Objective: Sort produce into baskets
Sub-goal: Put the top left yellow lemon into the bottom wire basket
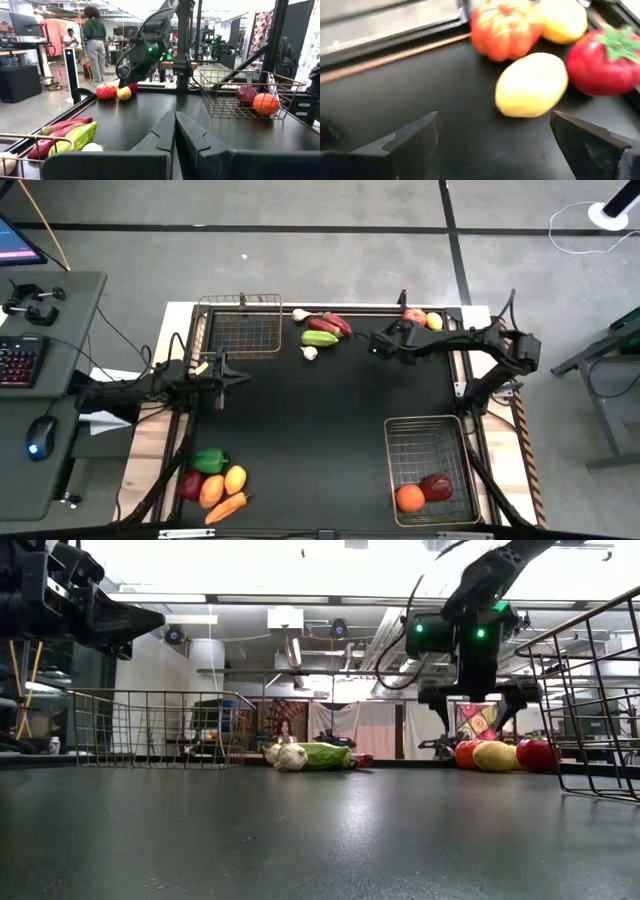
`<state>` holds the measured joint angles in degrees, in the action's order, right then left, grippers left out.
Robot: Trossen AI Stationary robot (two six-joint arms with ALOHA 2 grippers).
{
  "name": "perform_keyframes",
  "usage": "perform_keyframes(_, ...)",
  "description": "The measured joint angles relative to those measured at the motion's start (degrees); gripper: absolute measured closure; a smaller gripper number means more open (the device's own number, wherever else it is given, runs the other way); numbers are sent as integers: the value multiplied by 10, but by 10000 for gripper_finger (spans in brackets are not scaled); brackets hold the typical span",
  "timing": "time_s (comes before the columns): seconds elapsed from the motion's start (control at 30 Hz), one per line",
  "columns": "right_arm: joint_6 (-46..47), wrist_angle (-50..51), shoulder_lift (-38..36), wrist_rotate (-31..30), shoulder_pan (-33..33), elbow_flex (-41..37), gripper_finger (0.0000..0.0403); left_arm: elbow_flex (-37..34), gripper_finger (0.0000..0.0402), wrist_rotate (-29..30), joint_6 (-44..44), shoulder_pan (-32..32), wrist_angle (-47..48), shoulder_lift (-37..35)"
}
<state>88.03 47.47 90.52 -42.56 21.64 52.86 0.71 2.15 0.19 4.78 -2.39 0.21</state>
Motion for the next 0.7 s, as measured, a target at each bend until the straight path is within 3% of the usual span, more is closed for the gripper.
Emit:
perform_keyframes(0.33,176,36,2,-25,25,-10,31,0,401,0,0,0,0,0)
perform_keyframes(0.7,231,60,30,-24,52,-10,31,0,401,0,0,0,0,0)
